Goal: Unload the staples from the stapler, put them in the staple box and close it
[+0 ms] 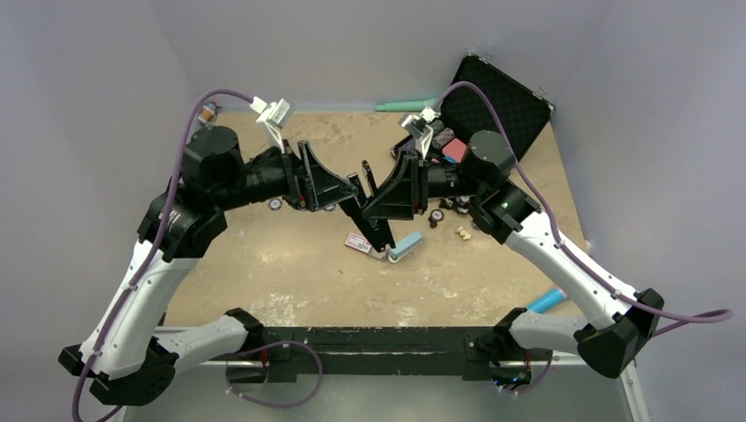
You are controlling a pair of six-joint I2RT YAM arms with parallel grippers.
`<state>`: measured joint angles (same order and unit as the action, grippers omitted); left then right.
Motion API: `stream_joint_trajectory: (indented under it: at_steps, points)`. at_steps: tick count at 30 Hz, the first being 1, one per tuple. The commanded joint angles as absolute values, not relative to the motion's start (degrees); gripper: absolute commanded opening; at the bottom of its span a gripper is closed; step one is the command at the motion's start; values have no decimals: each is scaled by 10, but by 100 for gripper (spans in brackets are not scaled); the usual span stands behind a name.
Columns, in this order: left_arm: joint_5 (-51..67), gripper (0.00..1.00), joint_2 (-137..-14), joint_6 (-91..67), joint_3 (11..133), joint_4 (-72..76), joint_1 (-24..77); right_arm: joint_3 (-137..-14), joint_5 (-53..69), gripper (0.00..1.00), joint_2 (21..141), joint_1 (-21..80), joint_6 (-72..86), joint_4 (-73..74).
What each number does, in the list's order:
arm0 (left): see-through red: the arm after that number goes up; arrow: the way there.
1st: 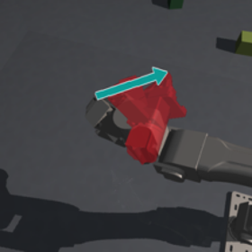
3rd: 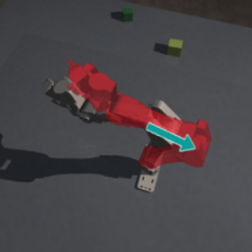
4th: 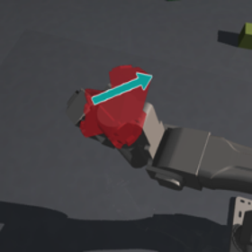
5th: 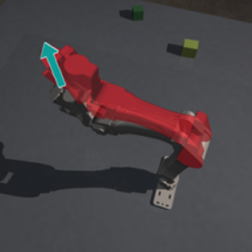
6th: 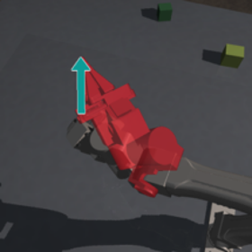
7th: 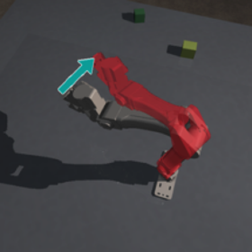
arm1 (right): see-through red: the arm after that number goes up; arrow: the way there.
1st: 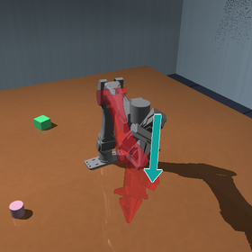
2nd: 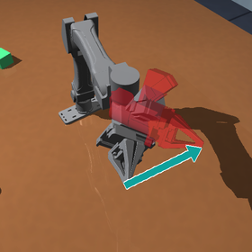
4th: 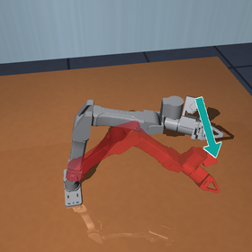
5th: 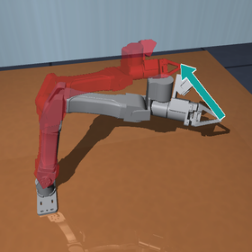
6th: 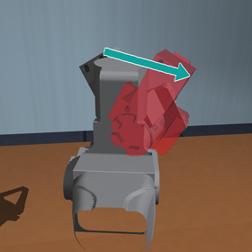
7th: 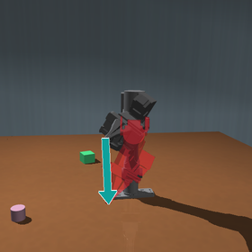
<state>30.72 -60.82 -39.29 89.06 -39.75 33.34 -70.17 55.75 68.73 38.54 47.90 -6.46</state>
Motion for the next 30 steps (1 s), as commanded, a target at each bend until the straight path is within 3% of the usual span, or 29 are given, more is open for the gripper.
stream_joint_trajectory:
  at_steps: [1, 4, 9, 13, 18, 20, 26, 30]
  points:
    - [219, 96, -561, -379, 864, -452, 328, -701, 535, 0, 672, 388, 450, -47]
    - [154, 99, -524, -374, 843, -497, 327, -693, 500, 0, 679, 388, 429, -13]
    - [49, 91, -488, -386, 794, -559, 327, -716, 388, 0, 724, 388, 381, 114]
    - [58, 79, -503, -408, 773, -592, 326, -721, 317, 0, 787, 389, 378, 194]
    - [64, 72, -486, -424, 734, -571, 324, -723, 324, 0, 834, 390, 413, 237]
    - [62, 62, -490, -422, 733, -572, 325, -748, 319, 0, 849, 391, 408, 270]
    - [18, 18, -524, -448, 745, -594, 324, -805, 322, 0, 896, 391, 355, 335]
    - [-36, 1, -544, -484, 767, -621, 325, -793, 342, 0, 902, 392, 347, 328]
